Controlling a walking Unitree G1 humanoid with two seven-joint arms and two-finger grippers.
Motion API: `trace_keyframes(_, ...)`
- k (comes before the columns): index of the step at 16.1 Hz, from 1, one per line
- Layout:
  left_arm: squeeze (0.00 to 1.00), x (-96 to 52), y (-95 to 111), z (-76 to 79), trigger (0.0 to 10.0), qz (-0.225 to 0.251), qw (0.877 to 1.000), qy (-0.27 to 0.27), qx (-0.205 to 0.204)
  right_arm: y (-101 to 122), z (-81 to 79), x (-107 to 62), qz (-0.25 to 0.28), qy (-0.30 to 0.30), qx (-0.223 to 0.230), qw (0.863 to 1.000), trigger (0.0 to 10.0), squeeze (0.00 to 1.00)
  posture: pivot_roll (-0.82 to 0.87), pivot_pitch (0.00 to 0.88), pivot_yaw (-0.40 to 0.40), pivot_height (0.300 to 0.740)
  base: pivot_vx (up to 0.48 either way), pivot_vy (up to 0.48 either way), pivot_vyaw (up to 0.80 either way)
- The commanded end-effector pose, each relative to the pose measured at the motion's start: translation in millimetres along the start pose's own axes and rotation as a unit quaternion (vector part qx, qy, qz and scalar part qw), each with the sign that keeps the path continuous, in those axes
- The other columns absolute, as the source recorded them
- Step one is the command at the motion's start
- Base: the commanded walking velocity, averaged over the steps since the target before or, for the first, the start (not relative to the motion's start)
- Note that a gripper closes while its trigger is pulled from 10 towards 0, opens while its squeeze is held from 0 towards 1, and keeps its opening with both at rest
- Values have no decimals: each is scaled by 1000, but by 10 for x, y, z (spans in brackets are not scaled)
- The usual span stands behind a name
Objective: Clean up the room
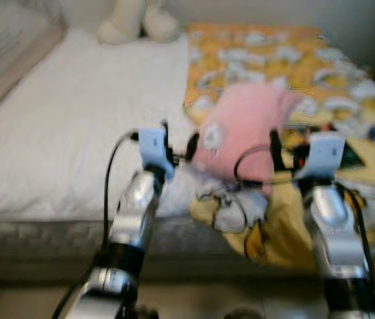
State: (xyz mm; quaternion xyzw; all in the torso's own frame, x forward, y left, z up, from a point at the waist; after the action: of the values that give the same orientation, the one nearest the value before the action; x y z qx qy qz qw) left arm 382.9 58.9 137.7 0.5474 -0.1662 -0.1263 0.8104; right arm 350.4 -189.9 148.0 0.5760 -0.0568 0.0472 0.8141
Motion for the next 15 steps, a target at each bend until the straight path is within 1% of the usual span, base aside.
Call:
trace_keyframes(1,0,66,35,124,10000,4,1000,-25,1,17,44,5,4,-9,-1,1000,10000,0,-184,9,47,718,356,-319,0)
trace_keyframes(4,0,88,-20,103,10000,-6,1000,-25,-9,-33,45,1,-1,-15,3,1000,10000,0,-194,0,64,718,356,-319,0)
trace_keyframes(7,0,103,-13,124,10000,-6,999,-32,-9,-70,51,17,-8,-23,19,1000,10000,0,-187,0,74,718,350,-324,0)
trace_keyframes(8,0,89,-2,118,10000,0,999,-29,-15,-90,34,4,-11,-20,19,1000,10000,0,-182,8,73,718,446,0,0)
trace_keyframes(10,0,76,22,69,10000,9,1000,-18,-2,-137,28,-13,-19,-17,21,999,10000,0,-175,18,67,718,0,0,0)
trace_keyframes(12,0,102,54,63,10000,8,1000,-20,6,-137,26,3,-19,-18,22,999,10000,0,-171,19,66,718,0,0,0)
trace_keyframes(15,0,151,168,-23,10000,23,1000,2,-8,-103,28,29,-14,-18,22,1000,10000,0,-173,15,65,718,404,0,0)
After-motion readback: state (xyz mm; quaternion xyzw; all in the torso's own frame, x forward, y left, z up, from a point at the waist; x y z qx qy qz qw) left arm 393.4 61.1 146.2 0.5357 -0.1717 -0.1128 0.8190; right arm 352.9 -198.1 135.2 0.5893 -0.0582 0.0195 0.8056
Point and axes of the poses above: a point about 5 cm out from each wrist's last joint towards the gripper, its own x axis pointing out of the wrist towards the gripper, its own y axis along the axis of the wrist's last joint, z = x × y, the point moved 5 cm from there along x, pointing out of the wrist towards the gripper, and after that the axes turned 13 degrees about -x, right-handed, at the moved point
